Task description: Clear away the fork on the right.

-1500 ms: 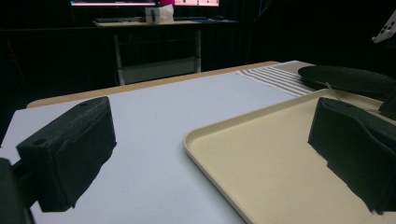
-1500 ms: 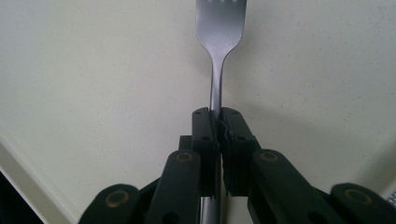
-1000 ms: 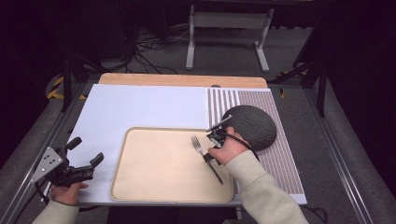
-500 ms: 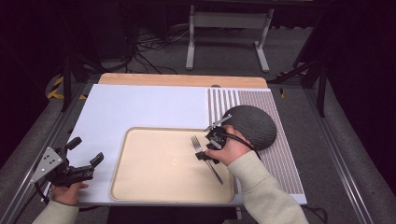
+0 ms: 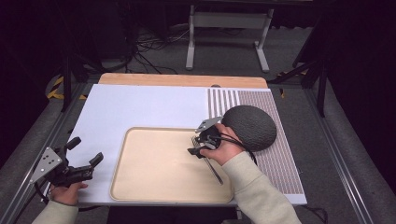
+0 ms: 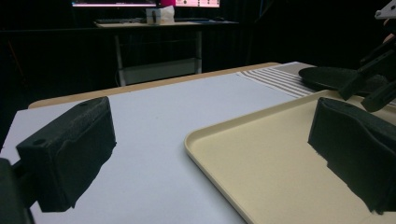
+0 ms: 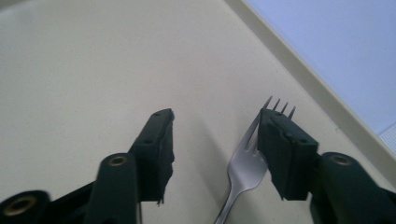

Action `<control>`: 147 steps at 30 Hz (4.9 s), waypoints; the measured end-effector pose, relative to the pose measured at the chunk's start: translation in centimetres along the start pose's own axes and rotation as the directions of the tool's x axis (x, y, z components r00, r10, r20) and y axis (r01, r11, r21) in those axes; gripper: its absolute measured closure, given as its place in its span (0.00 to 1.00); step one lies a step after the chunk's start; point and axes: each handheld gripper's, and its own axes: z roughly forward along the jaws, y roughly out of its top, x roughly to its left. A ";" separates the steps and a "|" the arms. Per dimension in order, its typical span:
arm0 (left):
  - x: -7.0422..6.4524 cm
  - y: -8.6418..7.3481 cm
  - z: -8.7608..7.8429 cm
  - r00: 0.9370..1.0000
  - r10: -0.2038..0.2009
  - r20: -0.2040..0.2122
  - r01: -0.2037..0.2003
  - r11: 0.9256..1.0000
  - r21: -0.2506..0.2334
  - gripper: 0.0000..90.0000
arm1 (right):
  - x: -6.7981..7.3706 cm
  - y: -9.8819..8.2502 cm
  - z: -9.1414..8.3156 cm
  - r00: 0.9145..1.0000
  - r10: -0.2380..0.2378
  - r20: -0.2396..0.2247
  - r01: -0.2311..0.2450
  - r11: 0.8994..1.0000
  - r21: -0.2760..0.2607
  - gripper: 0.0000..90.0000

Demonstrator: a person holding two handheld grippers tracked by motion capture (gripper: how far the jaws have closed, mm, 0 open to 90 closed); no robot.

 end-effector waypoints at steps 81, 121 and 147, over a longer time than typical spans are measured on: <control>0.0 0.0 -0.1 1.000 -0.001 -0.002 0.001 1.000 0.001 0.01 | -4.8 -2.7 0.0 0.986 -0.052 0.159 0.026 0.987 0.158 1.00; -0.4 0.2 1.0 1.000 -0.002 0.014 0.002 1.000 0.001 0.01 | -2.9 -5.8 -9.2 0.980 0.054 0.194 0.019 0.933 -0.359 0.17; -0.4 0.0 1.1 1.000 -0.005 0.007 0.005 1.000 0.007 0.01 | -3.1 -12.6 -12.2 0.977 0.106 0.187 0.012 0.842 -0.540 0.14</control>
